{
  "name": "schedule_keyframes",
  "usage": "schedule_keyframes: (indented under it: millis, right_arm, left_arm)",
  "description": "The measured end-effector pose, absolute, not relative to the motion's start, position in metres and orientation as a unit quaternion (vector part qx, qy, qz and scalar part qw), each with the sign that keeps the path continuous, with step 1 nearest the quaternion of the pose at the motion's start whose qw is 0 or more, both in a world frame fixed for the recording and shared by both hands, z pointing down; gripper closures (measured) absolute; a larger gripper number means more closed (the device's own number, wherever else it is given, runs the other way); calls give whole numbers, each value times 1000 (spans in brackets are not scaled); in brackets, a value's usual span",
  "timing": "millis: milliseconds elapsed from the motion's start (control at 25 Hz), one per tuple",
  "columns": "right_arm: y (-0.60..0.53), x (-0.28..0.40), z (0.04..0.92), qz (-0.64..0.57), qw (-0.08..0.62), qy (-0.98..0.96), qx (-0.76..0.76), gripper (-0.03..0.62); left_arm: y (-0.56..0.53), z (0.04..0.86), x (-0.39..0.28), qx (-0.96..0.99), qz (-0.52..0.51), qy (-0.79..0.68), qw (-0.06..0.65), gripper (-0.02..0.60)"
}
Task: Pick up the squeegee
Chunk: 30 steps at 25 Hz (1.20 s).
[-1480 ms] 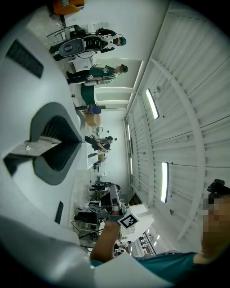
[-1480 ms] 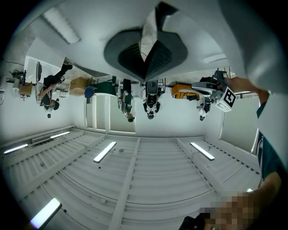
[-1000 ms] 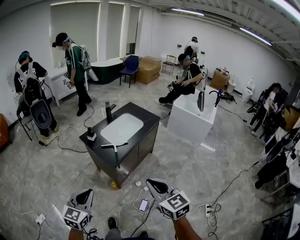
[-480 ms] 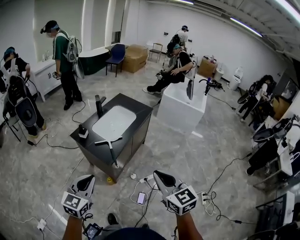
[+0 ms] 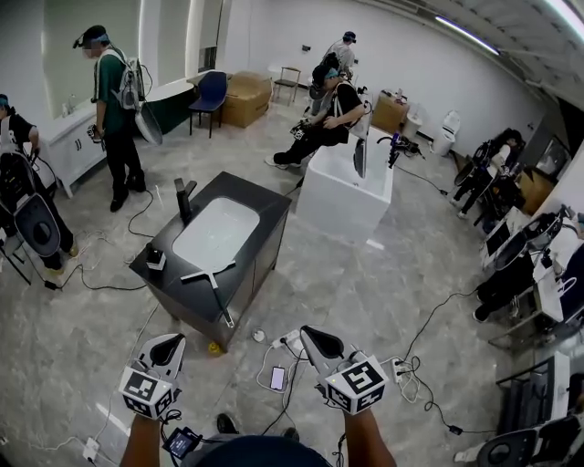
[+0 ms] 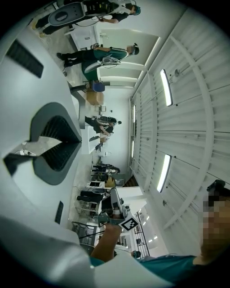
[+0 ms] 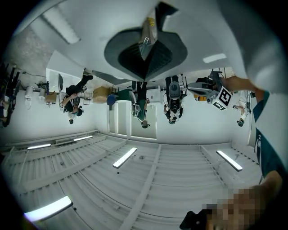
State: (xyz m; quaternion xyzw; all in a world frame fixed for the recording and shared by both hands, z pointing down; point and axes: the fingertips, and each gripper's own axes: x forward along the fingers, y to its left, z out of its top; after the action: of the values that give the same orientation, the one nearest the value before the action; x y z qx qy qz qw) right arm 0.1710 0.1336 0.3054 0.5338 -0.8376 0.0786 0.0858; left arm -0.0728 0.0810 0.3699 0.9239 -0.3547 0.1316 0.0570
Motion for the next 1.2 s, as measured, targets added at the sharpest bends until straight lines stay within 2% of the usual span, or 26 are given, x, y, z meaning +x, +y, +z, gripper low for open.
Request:
schedule_keyframes:
  millis: [520,800,1200]
  right_arm:
    - [100,142,317,88,93,-830,543,585]
    - [66,170,318,87,85,-850,513,585]
    - [30,217,333,99,90,-873,470,585]
  left_arm:
    - [44,399,-78,939,143,-303,75,575]
    - [37,397,-65,920,129,-358,96,575]
    - [25,394,-7,906,121,-392,101,575]
